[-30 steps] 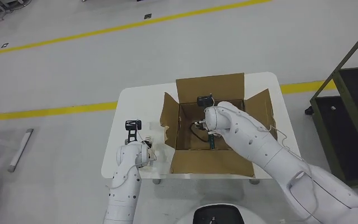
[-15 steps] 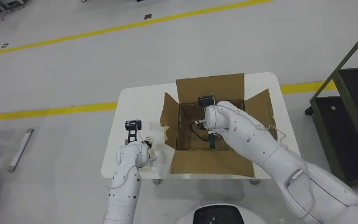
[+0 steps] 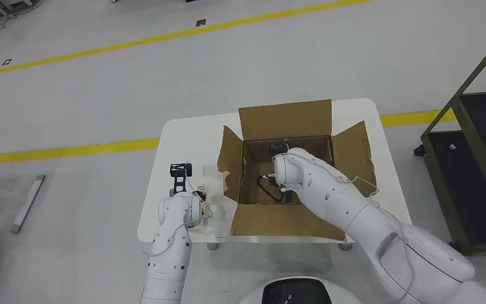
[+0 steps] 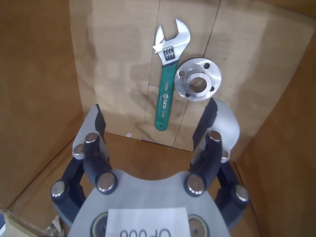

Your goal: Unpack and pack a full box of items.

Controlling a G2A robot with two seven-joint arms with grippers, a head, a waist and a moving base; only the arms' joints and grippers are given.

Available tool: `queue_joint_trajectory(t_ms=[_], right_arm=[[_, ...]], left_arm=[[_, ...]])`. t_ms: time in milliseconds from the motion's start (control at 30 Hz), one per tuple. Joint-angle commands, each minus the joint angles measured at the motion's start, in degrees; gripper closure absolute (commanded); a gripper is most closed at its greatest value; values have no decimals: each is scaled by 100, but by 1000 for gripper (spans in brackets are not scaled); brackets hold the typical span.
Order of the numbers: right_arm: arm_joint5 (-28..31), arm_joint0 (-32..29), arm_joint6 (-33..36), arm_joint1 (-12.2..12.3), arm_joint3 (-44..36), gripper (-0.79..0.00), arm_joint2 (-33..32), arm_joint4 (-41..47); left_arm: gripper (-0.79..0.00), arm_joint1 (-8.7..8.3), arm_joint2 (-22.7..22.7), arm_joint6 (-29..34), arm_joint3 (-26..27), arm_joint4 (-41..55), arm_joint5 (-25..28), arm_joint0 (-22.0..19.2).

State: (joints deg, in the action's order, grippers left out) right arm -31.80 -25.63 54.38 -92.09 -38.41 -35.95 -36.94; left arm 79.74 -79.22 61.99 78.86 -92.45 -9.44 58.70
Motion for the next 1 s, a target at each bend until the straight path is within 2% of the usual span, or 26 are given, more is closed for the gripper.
queue_joint_trajectory(t_ms=[0,33,100,200,267,467,567,600,633,667,733,833,967], right_arm=[[70,30,-29,-52,171,-576,16,38],[108,51,-43,-81,244,-529,23,60],[191,79,-62,-139,388,-557,46,91],[248,126,-67,-229,598,-406,104,82],[306,160,-85,-283,742,-440,121,95],[462,258,-195,-435,1152,-471,154,117],[524,288,-262,-510,1310,-431,169,122],[542,297,-290,-534,1363,-456,181,105],[548,304,-312,-560,1411,-406,194,90],[558,308,-330,-586,1452,-391,201,90],[613,313,-365,-633,1538,-406,214,84],[661,339,-410,-697,1678,-372,216,85],[713,374,-471,-767,1835,-385,191,118]], left_arm=[[-785,0,0,0,0,0,0,0],[-785,0,0,0,0,0,0,0],[-785,0,0,0,0,0,0,0],[-785,0,0,0,0,0,0,0],[-785,0,0,0,0,0,0,0],[-785,0,0,0,0,0,0,0],[-785,0,0,0,0,0,0,0],[-785,0,0,0,0,0,0,0],[-785,0,0,0,0,0,0,0],[-785,0,0,0,0,0,0,0],[-785,0,0,0,0,0,0,0],[-785,0,0,0,0,0,0,0],[-785,0,0,0,0,0,0,0]])
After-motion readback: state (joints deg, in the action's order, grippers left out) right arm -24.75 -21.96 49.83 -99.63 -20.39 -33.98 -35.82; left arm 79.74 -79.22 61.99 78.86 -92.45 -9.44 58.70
